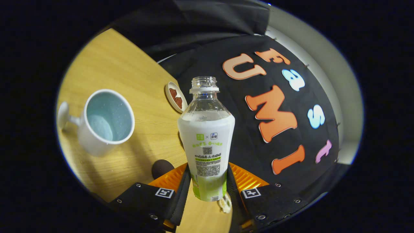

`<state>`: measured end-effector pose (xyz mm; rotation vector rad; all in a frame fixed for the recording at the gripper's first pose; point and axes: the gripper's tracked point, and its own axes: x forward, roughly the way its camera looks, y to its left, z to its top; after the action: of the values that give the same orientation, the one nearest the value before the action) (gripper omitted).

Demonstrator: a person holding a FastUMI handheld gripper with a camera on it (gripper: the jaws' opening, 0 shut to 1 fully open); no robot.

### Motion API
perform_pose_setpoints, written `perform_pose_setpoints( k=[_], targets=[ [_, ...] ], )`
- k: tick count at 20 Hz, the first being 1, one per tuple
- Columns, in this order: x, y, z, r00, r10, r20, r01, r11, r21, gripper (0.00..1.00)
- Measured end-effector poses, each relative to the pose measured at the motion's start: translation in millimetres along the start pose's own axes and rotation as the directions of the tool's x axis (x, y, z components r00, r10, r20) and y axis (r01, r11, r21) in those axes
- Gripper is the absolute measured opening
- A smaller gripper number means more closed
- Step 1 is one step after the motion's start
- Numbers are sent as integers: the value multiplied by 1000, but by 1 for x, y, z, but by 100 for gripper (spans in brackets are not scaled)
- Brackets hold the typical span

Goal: Take the bottle from table, then pour the juice into the cup, finally place the bottle on the coaster

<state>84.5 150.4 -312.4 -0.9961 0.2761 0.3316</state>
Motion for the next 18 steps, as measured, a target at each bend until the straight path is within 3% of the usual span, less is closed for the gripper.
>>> perform_pose_setpoints(
  k=[4, 8, 14, 18],
  targets=[
    [14, 1, 1, 999, 53, -8, -49, 962, 267, 62],
    [25, 9, -6, 993, 114, 18, -107, 853, 512, 62],
    [54, 10, -11, 992, 118, 34, -107, 700, 706, 62],
    [67, 18, -23, 991, 137, -4, -91, 680, 728, 62]
  ],
)
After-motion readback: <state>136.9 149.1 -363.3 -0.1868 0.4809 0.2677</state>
